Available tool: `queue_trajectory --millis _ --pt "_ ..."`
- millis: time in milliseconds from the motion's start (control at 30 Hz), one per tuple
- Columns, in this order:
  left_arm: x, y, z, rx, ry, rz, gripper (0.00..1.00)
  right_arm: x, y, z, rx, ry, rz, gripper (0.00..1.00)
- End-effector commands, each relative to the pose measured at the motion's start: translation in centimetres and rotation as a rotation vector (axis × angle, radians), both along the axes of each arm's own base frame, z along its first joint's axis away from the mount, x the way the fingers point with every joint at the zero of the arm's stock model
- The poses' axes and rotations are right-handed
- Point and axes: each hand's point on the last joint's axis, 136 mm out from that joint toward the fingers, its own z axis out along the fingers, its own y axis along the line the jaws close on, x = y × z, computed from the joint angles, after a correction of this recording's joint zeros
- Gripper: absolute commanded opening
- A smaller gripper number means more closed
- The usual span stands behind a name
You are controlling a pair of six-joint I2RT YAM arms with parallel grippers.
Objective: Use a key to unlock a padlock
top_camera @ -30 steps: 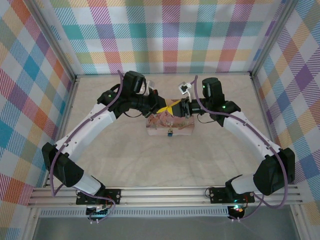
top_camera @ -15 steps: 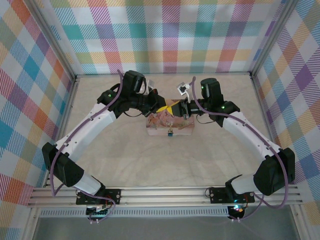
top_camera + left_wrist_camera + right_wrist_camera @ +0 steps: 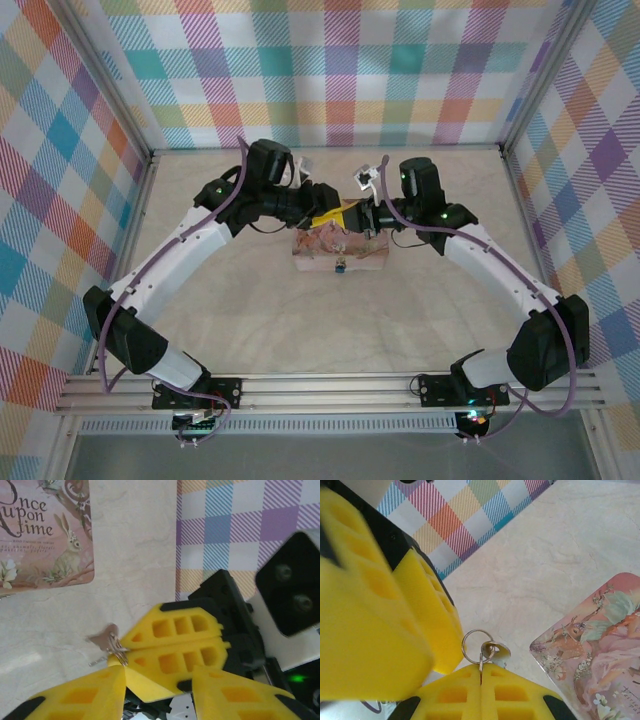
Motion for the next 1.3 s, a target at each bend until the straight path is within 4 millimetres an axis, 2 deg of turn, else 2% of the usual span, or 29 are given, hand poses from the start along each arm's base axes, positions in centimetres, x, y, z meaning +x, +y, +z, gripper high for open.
queue_trajectory --millis 0,67,167,267,367,467,600,633,767,967,1067,1133,1267 --pt "-0.6 1.3 2.8 -0.003 -0.122 0.005 0.52 0.1 0.0 -0.3 0.024 0.01 -0.02 0.0" --pt "-0.5 1.9 3.2 -0.017 -0.173 0.01 0.59 0.0 -0.2 -0.1 0.049 0.018 -0.036 0.0" --pt "-0.7 2.5 3.4 -0.058 -0.252 0.012 0.62 -0.1 -0.4 0.6 0.103 0.04 -0.076 0.0" --pt "-0.9 3.0 2.3 -0.053 -0.296 0.018 0.61 0.2 -0.7 1.5 0.183 0.087 -0.141 0.0" --pt "-1.0 3.0 0.6 -0.061 -0.311 0.014 0.54 0.5 -1.0 1.8 0.293 0.189 -0.206 0.0" --pt "-1.2 2.9 -1.6 -0.047 -0.288 0.006 0.48 0.8 -1.3 1.2 0.411 0.331 -0.273 0.0" --pt "-1.4 1.9 -2.5 -0.071 -0.309 -0.005 0.41 1.8 -2.5 -1.8 0.51 0.602 -0.434 0.0" --pt "-1.6 1.5 -2.4 -0.084 -0.319 -0.015 0.4 1.7 -2.4 -1.7 0.538 0.626 -0.425 0.0" --pt "-2.1 0.4 -2.0 -0.109 -0.367 -0.046 0.37 1.2 -2.5 -0.8 0.56 0.604 -0.416 0.0" --pt "-2.1 0.1 -1.3 -0.173 -0.412 -0.032 0.35 -0.1 -3.3 1.8 0.601 0.468 -0.392 0.0" --pt "-2.2 -0.3 -0.3 -0.225 -0.445 -0.043 0.33 -0.8 -3.5 2.5 0.607 0.427 -0.381 0.0" --pt "-2.3 -0.4 0.5 -0.265 -0.471 -0.044 0.33 -1.3 -3.4 3.6 0.634 0.38 -0.35 0.0" --pt "-2.6 -0.7 1.9 -0.328 -0.506 -0.06 0.35 -1.7 -3.1 3.9 0.635 0.366 -0.333 0.0"
